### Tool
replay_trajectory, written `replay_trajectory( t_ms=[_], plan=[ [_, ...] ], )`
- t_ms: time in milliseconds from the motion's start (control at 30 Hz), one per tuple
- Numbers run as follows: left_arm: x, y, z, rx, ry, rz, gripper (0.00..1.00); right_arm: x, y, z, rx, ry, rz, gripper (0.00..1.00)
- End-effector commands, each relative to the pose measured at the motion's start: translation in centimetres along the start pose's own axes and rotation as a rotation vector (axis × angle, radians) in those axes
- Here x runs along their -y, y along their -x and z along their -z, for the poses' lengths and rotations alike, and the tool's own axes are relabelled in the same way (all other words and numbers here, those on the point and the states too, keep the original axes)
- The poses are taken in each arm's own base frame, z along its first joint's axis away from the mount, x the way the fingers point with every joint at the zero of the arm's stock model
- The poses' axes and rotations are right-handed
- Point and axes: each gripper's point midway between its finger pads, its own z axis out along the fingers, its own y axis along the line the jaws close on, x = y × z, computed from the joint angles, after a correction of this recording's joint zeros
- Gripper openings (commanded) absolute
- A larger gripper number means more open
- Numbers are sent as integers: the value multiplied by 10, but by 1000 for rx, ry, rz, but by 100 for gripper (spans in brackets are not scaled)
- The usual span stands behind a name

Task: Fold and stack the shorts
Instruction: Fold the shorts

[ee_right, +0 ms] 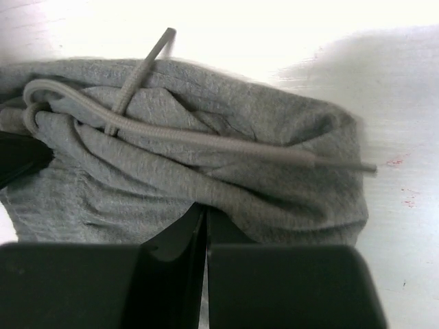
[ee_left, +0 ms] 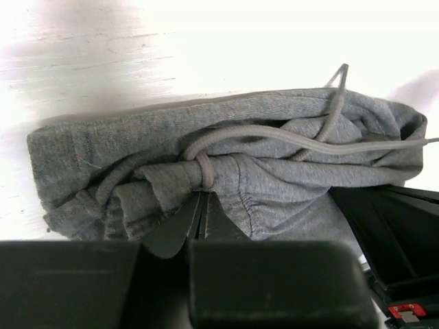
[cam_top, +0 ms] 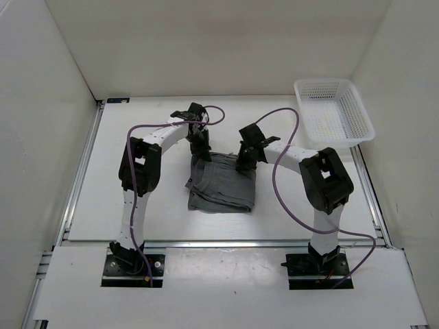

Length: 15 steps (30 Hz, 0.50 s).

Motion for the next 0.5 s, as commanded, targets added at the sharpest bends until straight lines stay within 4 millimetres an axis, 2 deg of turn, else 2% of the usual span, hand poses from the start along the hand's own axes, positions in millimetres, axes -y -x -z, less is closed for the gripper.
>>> replay_trajectory(
  t_ms=[0,33,67,100,133,167,200,233,267,333,367,400,433,467],
  plan=[
    [-3,17,17,65,37,-59,10,-11,23,25,69,7,33,1],
    [-3,20,21,71,44,-72,10,-15,30,35,94,12,42,6],
    [-2,26,28,84,41,-66,10,-20,40,48,128,22,57,23],
    [0,28,43,95,48,-82,13,-24,49,70,166,25,86,35],
    [13,41,62,143,26,-106,17,-20,60,83,218,-8,96,50],
    [21,47,77,170,14,-113,27,-23,72,100,266,-18,105,75],
    [23,50,101,192,9,-120,35,-18,78,124,303,-42,127,81],
    [37,62,128,257,-20,-137,43,-15,84,138,338,-63,134,88],
    [48,63,155,302,-49,-161,66,-6,97,163,414,-99,131,95],
    [59,67,194,372,-86,-173,90,9,102,186,456,-149,138,97],
    [58,68,210,404,-95,-172,98,17,107,206,500,-168,120,99],
    [61,65,223,426,-104,-177,100,30,109,215,518,-213,117,100],
    [61,61,252,484,-114,-180,100,42,105,222,521,-263,130,100],
    [53,59,261,506,-104,-167,100,57,109,242,584,-329,112,100]
  ],
)
